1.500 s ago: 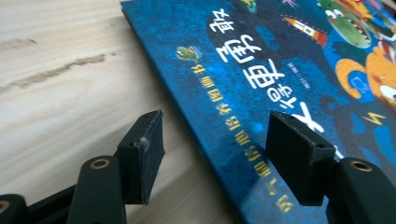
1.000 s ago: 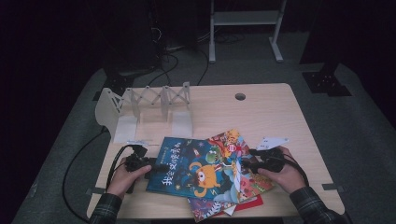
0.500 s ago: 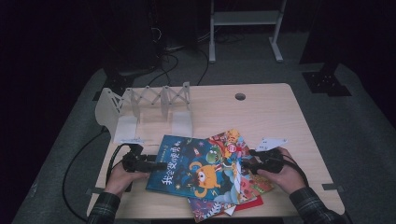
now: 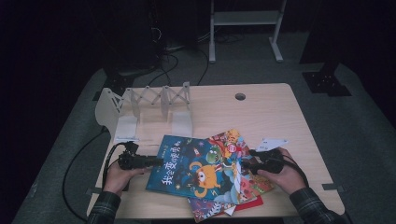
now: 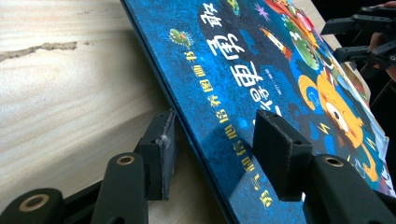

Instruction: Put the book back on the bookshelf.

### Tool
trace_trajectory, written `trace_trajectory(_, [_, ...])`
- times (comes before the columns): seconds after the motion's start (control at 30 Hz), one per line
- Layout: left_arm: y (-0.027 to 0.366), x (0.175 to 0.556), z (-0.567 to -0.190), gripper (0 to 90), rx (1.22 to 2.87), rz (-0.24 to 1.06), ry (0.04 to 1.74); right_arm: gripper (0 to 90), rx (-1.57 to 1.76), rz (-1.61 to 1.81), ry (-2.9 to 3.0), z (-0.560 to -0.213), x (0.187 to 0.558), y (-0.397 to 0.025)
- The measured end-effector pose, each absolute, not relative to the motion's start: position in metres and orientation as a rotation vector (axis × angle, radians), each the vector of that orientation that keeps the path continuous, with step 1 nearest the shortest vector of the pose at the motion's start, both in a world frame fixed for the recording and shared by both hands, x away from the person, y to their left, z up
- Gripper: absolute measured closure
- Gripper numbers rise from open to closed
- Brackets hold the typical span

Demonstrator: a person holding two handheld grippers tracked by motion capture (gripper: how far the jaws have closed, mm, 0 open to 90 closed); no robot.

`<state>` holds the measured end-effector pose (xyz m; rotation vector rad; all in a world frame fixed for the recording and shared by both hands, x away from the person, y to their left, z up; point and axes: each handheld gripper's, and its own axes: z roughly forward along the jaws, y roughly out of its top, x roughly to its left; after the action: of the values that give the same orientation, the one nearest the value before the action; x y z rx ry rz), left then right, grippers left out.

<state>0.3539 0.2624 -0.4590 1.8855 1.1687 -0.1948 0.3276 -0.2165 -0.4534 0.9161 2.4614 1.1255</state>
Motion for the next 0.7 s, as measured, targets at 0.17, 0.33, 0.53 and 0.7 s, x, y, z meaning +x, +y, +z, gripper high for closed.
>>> trace_trajectory(0.17, [0.262, 0.355, -0.457, 49.3, 1.898, -0.215, 1.179, 39.4, 0.925, 1.134, 2.460, -0.454, 0.328, -0.217])
trace_trajectory(0.33, [0.262, 0.356, -0.455, 52.1, 1.888, -0.234, 1.203, 39.4, 0.921, 1.133, 2.460, -0.454, 0.328, -0.217])
trace_trajectory(0.53, [0.259, 0.355, -0.448, 52.8, 1.905, -0.209, 1.205, 39.4, 0.930, 1.143, 2.459, -0.455, 0.328, -0.217])
trace_trajectory(0.7, [0.253, 0.353, -0.441, 53.1, 1.917, -0.186, 1.216, 39.4, 0.929, 1.144, 2.459, -0.455, 0.327, -0.217])
